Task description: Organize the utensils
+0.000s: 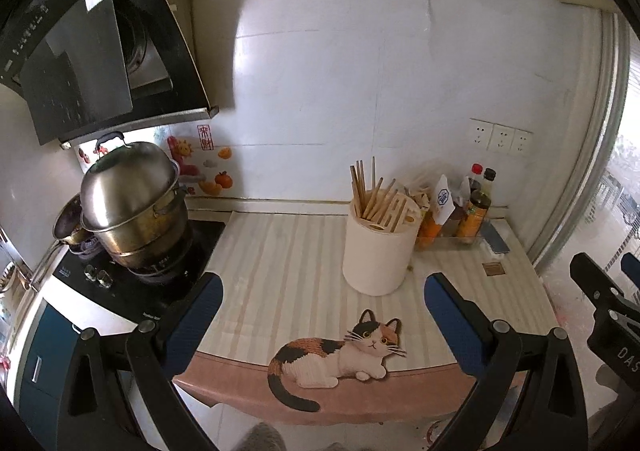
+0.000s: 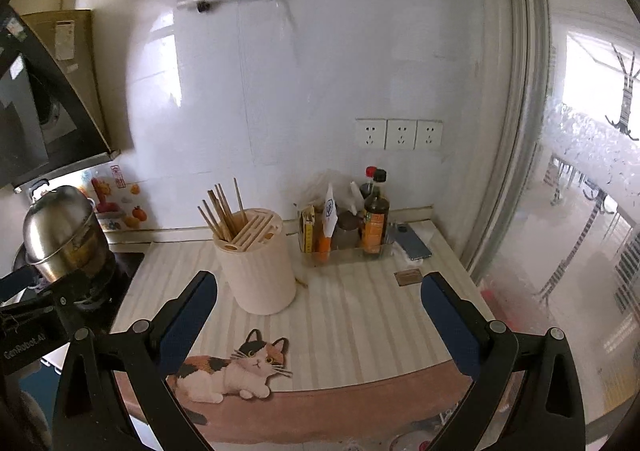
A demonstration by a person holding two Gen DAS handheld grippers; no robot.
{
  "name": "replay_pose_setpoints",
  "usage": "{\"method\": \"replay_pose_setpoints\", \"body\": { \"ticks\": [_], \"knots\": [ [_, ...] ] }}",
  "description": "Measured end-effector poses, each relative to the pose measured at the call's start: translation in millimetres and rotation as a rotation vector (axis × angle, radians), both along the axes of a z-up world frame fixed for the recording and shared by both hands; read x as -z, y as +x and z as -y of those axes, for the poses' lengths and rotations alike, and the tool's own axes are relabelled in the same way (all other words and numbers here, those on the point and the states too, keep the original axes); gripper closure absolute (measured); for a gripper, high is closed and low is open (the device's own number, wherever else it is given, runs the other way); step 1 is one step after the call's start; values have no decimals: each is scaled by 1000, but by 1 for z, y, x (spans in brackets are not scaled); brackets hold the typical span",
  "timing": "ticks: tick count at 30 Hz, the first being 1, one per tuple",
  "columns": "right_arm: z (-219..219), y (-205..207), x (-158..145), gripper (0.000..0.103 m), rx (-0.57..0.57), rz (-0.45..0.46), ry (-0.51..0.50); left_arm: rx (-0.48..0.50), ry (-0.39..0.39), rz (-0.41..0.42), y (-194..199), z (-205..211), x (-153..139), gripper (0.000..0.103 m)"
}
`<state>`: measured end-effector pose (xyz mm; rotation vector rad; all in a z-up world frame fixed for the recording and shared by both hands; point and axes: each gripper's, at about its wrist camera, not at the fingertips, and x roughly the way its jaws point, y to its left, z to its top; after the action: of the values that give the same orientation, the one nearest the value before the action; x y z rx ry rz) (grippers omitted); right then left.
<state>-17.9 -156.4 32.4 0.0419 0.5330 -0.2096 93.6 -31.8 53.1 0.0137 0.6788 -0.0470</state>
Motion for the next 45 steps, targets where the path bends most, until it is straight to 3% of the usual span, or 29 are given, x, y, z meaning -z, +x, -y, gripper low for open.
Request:
{"method": "replay_pose_setpoints", "body": {
  "ticks": [7, 18, 45],
  "knots": [
    [-1, -13, -10, 0, -21, 18, 7, -9, 5, 16, -7, 7, -8, 0],
    [-1, 0, -22, 0, -39, 24, -7, -29, 1, 41, -9, 9, -14, 0],
    [-9, 21, -10, 0, -40, -14, -40, -48, 34, -2, -1, 8, -5, 0]
  ]
}}
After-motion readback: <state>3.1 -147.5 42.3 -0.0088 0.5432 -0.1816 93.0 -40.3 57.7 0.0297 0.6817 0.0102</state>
